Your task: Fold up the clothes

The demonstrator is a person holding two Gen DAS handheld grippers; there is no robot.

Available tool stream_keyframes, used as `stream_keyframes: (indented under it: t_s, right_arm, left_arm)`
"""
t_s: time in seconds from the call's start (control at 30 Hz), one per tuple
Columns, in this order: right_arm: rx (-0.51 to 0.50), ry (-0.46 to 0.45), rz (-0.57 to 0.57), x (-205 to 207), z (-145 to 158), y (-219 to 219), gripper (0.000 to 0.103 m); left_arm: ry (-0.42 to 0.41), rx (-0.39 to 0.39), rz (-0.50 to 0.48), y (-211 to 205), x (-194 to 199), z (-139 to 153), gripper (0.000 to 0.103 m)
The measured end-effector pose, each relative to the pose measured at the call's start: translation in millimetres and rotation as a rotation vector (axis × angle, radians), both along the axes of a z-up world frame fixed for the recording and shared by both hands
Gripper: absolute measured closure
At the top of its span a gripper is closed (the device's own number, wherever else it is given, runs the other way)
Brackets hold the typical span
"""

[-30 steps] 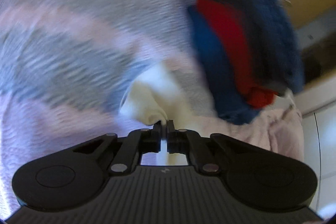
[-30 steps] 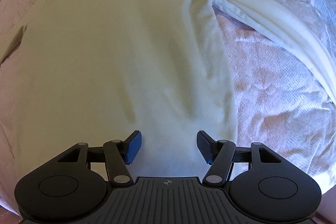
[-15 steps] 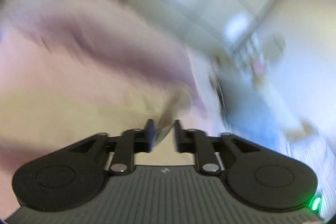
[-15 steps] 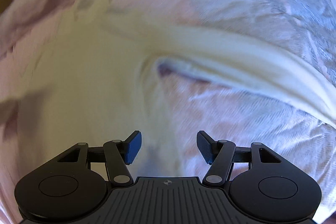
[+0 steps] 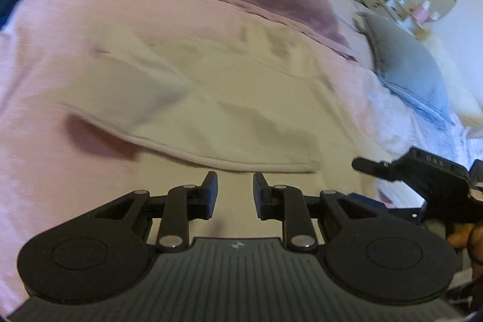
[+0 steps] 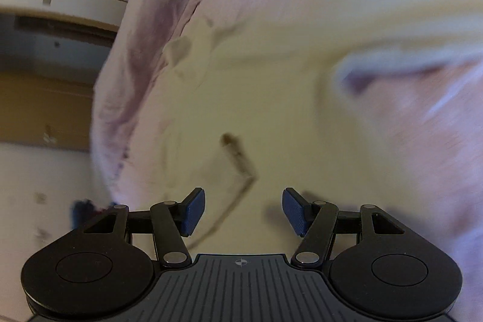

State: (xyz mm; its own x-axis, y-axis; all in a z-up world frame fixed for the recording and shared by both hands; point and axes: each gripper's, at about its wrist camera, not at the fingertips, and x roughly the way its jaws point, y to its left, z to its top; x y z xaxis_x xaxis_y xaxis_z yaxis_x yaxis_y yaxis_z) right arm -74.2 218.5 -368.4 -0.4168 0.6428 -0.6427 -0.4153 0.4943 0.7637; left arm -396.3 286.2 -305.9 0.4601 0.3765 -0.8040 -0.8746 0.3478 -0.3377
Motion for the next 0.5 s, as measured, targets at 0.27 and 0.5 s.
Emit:
stream_keyframes:
  t_s: [0.27,0.5]
  right_arm:
    - [-0.035,-0.089,-0.026,-27.5,-24.6,50.1,0.097]
    - [0.306,-0.341,-0.092,2.5,58.7,42.1,0.100]
  left_arm:
    - [0.057,-0.033,0.043,15.0,-34.0,-15.2,0.083]
    - [0.032,0.001,-0.034,26.2,-19.5,-15.3,0.084]
